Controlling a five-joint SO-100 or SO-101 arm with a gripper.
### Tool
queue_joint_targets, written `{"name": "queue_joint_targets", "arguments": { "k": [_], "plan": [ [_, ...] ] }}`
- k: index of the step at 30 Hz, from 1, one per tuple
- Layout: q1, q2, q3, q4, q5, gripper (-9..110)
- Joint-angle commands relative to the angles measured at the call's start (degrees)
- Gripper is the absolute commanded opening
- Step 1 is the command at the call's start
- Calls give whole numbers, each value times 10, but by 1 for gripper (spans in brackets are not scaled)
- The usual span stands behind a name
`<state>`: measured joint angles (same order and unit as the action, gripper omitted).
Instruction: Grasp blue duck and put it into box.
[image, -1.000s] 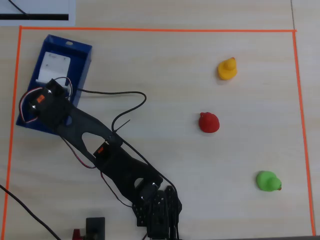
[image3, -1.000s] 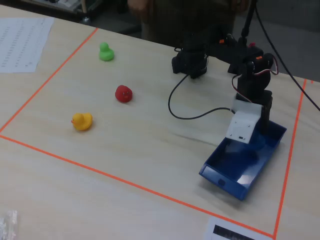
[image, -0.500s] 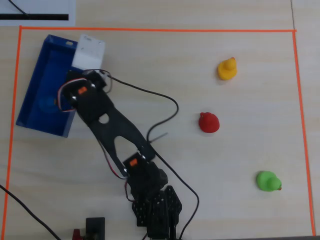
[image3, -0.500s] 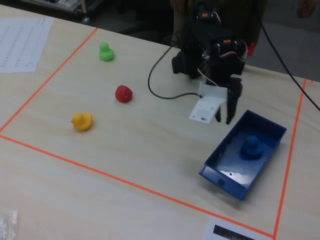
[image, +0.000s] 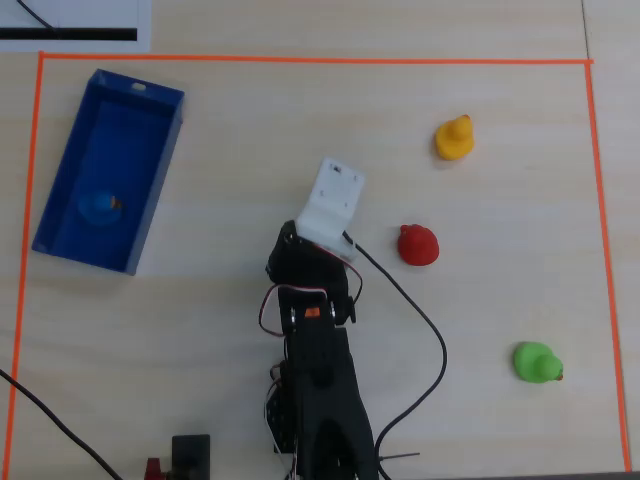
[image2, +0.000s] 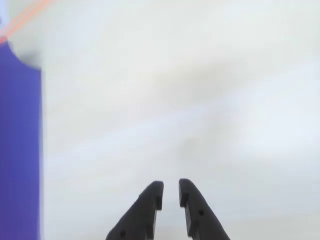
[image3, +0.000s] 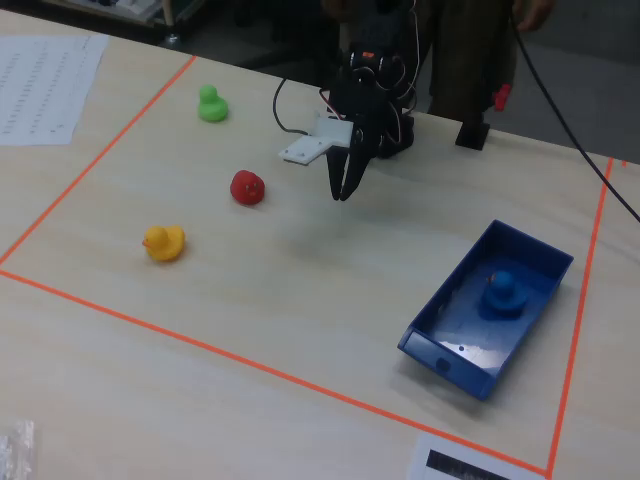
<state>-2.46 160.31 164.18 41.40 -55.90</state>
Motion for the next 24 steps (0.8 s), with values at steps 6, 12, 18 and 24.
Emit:
{"name": "queue_joint_targets", "arguments": {
  "k": [6, 12, 18, 24],
  "plan": [
    [16, 262, 140, 189, -47, 0],
    [18, 294, 140, 300, -92, 0],
    [44, 294, 141, 332, -127, 4],
    [58, 294, 141, 332, -126, 5]
  ]
}}
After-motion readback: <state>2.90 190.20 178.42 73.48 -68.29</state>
